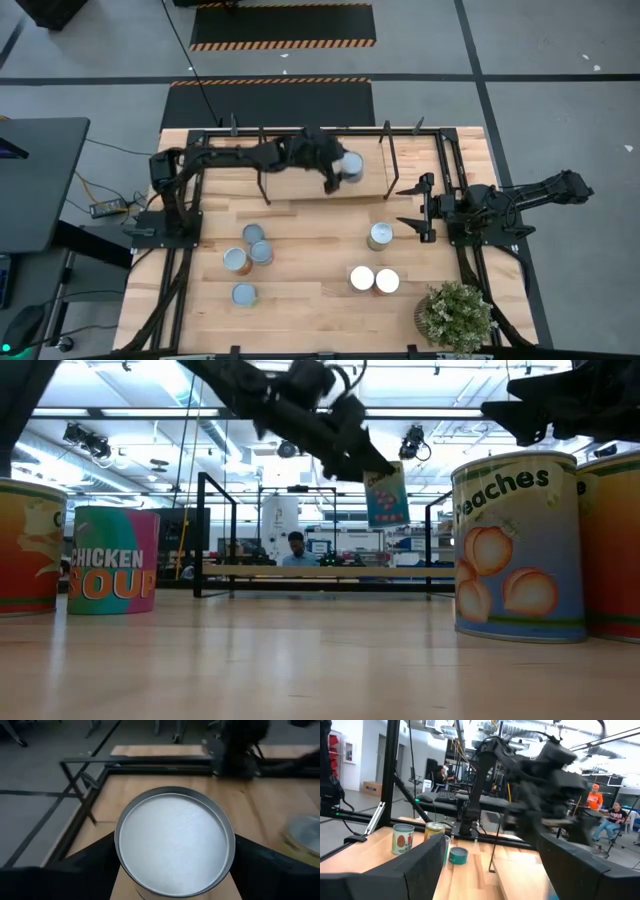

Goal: Pick and place cans onto a shelf
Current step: Put the canned cherries on the shelf

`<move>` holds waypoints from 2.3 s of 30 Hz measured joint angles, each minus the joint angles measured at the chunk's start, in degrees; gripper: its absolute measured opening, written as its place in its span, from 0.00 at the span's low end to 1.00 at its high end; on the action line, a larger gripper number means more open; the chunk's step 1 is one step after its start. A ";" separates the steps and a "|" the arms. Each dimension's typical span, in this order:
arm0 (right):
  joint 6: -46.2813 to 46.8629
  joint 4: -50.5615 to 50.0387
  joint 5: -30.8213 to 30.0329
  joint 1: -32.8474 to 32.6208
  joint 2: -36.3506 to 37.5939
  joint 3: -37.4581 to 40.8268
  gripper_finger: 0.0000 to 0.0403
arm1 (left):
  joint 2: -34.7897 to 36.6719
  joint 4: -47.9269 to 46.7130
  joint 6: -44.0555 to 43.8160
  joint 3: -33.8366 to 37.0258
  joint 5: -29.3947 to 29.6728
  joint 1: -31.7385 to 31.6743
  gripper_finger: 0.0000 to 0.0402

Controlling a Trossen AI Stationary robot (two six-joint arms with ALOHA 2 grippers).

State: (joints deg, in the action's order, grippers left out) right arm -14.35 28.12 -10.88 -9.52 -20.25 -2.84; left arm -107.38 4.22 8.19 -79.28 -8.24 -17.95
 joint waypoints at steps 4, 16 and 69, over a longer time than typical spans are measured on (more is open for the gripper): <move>-1.13 0.15 -0.21 0.10 0.00 -0.03 0.80 | -4.96 -2.87 1.83 -7.82 -2.98 -2.66 0.80; -1.29 -0.40 -1.43 1.09 0.00 -0.08 0.80 | -20.53 -11.89 4.95 -26.10 -9.98 -8.94 0.80; -0.80 -0.81 -1.42 1.09 0.01 -0.08 0.80 | -19.75 -36.52 20.51 -37.08 7.13 -6.09 0.87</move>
State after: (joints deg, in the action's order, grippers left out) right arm -15.15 27.31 -12.31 -8.43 -20.24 -2.92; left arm -127.13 -32.30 28.70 -116.36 -1.11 -24.04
